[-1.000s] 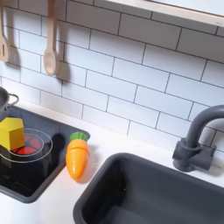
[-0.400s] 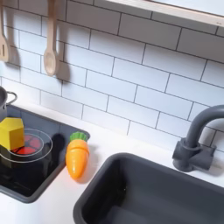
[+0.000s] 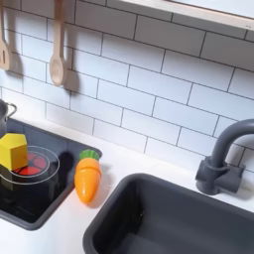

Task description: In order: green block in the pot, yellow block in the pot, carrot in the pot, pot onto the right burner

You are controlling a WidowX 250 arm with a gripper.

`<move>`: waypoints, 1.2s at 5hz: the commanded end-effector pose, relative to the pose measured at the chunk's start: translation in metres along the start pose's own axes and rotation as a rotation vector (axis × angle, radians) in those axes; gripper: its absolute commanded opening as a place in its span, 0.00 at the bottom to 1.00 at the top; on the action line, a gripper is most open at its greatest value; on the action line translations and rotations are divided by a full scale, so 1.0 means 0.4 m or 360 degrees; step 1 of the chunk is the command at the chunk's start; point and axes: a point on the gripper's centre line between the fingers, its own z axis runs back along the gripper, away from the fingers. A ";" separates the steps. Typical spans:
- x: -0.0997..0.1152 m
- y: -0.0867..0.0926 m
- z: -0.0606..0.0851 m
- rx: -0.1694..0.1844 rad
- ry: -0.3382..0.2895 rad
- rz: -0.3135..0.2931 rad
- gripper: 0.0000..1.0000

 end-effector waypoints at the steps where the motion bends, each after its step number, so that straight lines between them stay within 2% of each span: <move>1: 0.003 -0.028 0.055 -0.0032 -0.0060 -0.0008 0.97; 3: -0.014 -0.107 0.082 -0.0072 -0.0070 -0.0120 1.00; 4: -0.030 -0.128 0.101 -0.0055 -0.0079 -0.0162 1.00; 6: -0.063 -0.201 0.104 -0.0091 -0.0072 -0.0226 1.00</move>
